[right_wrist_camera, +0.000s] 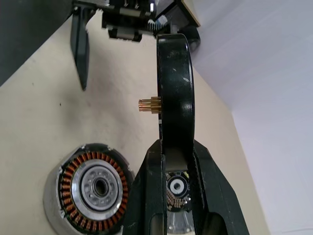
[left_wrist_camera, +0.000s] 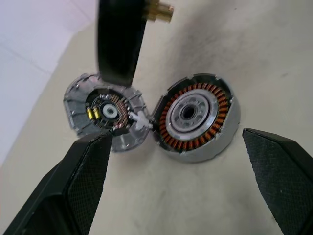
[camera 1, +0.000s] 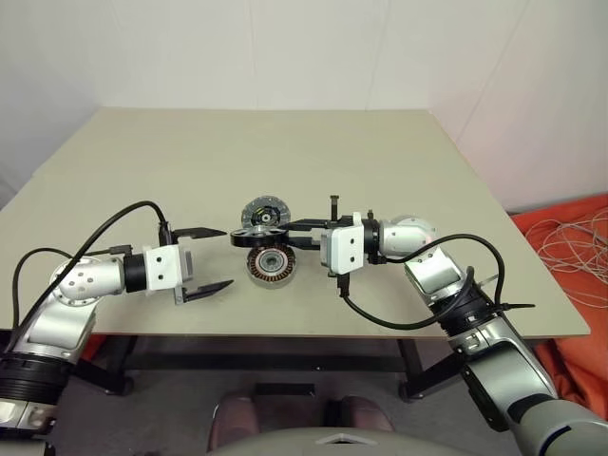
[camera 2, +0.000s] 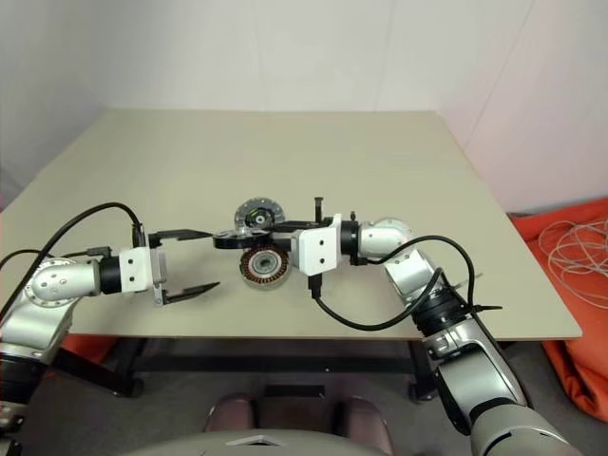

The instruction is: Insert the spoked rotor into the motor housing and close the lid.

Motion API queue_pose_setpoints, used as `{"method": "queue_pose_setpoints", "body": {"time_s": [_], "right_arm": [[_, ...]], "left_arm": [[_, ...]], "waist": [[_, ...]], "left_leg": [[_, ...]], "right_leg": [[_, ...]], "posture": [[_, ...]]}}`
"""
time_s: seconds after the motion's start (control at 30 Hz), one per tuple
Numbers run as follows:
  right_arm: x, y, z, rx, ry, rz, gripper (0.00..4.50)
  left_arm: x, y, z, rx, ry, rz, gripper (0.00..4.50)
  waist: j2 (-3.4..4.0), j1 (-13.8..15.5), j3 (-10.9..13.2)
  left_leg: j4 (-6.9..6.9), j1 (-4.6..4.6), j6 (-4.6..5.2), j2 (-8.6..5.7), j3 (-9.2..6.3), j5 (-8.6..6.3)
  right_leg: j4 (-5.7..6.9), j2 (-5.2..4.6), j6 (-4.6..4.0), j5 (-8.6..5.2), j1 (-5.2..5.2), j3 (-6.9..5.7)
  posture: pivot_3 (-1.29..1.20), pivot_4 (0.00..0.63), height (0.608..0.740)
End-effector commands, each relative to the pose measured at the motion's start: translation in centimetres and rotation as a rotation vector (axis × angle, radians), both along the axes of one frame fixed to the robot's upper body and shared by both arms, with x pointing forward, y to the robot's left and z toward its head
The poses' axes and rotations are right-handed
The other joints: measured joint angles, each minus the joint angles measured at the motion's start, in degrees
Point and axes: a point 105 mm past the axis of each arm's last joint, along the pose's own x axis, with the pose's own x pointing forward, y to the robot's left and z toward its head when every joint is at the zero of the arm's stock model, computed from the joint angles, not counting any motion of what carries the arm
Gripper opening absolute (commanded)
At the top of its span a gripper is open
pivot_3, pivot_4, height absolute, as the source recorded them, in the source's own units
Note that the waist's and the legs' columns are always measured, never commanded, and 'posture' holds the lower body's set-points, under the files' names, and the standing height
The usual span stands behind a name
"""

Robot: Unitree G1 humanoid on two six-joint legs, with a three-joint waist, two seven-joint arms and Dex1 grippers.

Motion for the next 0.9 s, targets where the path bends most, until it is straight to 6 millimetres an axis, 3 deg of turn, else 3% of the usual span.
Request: {"method": "queue_pose_setpoints", "body": {"time_s": [0.03,0.53,0.67,0.9], "right_arm": [[-0.3,0.5,1.4,0.039,-0.031,0.027,0.30],[-0.4,0.9,1.4,0.041,-0.013,0.034,0.30],[-0.4,1.0,1.4,0.042,-0.010,0.033,0.30],[-0.3,1.0,1.3,0.036,0.001,0.035,0.30]], "left_arm": [[0.8,-0.8,1.4,-0.020,-0.101,-0.023,4.50],[0.9,-3.3,1.6,-0.087,-0.122,-0.101,4.50],[0.7,-3.8,1.6,-0.106,-0.117,-0.116,3.62],[0.7,-4.4,1.6,-0.116,-0.130,-0.131,1.31]], "waist": [[0.00,0.03,0.00],[0.00,-0.25,0.00],[0.00,-0.25,0.00],[0.00,-0.28,0.00]], "left_leg": [[0.00,0.02,-0.01,0.00,0.00,0.01],[0.06,-0.02,-0.04,-0.02,0.03,0.03],[0.06,-0.01,-0.05,-0.02,0.04,0.03],[0.08,-0.01,-0.06,-0.02,0.04,0.03]], "right_leg": [[0.01,0.00,0.00,0.00,0.01,0.00],[0.31,0.00,-0.02,-0.01,-0.19,0.09],[0.36,0.00,-0.02,-0.01,-0.19,0.10],[0.37,0.00,-0.02,-0.01,-0.19,0.11]], "posture": [[0.00,0.000,0.740],[0.00,0.000,0.740],[0.00,0.000,0.740],[0.00,0.000,0.740]]}}
